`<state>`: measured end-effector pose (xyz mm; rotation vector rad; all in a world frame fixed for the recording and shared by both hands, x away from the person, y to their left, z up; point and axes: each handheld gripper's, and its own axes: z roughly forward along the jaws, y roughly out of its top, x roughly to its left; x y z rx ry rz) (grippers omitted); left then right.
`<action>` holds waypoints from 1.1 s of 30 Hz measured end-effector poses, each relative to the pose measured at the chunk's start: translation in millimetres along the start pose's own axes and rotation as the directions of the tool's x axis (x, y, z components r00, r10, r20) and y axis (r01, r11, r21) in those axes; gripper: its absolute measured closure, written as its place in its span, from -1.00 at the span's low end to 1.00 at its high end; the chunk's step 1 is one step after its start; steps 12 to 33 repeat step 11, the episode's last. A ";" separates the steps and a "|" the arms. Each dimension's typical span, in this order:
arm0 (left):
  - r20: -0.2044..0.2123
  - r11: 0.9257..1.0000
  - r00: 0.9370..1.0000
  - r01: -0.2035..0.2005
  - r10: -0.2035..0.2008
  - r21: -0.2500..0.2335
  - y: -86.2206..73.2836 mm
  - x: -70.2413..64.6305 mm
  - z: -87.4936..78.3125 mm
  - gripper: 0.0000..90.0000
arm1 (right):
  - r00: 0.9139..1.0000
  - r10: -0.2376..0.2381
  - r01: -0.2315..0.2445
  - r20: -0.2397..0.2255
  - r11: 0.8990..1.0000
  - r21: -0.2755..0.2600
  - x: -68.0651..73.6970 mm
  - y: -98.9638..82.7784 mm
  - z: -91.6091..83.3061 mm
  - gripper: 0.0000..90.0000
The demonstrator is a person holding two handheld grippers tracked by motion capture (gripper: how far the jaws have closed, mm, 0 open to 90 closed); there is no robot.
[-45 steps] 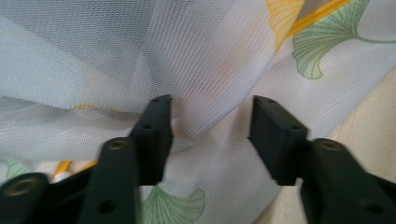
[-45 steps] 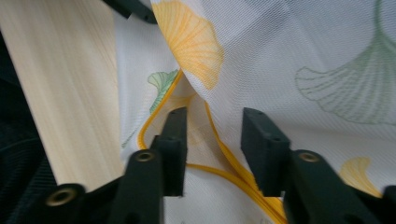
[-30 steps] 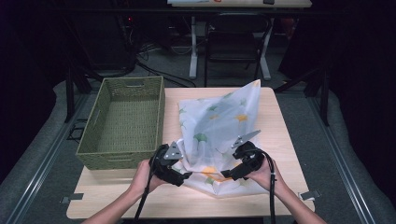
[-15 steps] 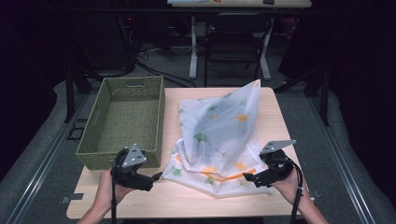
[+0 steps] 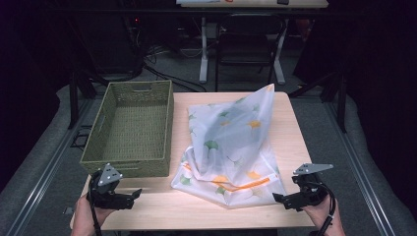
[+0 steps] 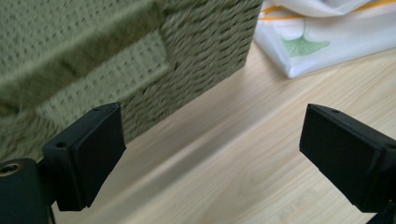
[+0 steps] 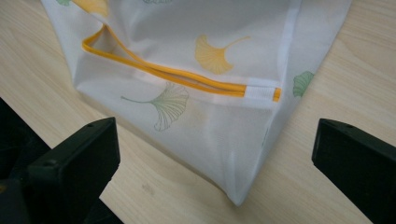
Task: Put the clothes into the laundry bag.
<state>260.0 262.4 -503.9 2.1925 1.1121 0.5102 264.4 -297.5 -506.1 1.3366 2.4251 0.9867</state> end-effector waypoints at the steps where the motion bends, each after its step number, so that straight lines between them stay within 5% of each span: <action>1: -0.002 1.000 1.000 0.008 -0.008 0.001 -3.6 0.9 0.8 -0.86 | 1.000 -0.004 0.004 0.003 1.000 -0.003 0.4 -0.6 -0.7 -0.99; 8: -0.021 1.000 1.000 -0.012 0.012 0.015 -7.3 -0.3 4.0 -0.93 | 1.000 -0.007 0.007 0.017 1.000 -0.019 -0.7 -2.0 -2.1 -0.98; 11: -0.021 0.997 0.999 -0.032 0.033 0.068 -8.9 0.7 11.0 -1.00 | 1.000 -0.009 0.009 0.022 1.000 -0.014 -1.0 -2.2 -1.6 -0.99; 33: -0.021 0.997 0.999 -0.032 0.033 0.068 -8.9 0.7 11.0 -1.00 | 1.000 -0.009 0.009 0.022 1.000 -0.014 -1.0 -2.2 -1.6 -0.99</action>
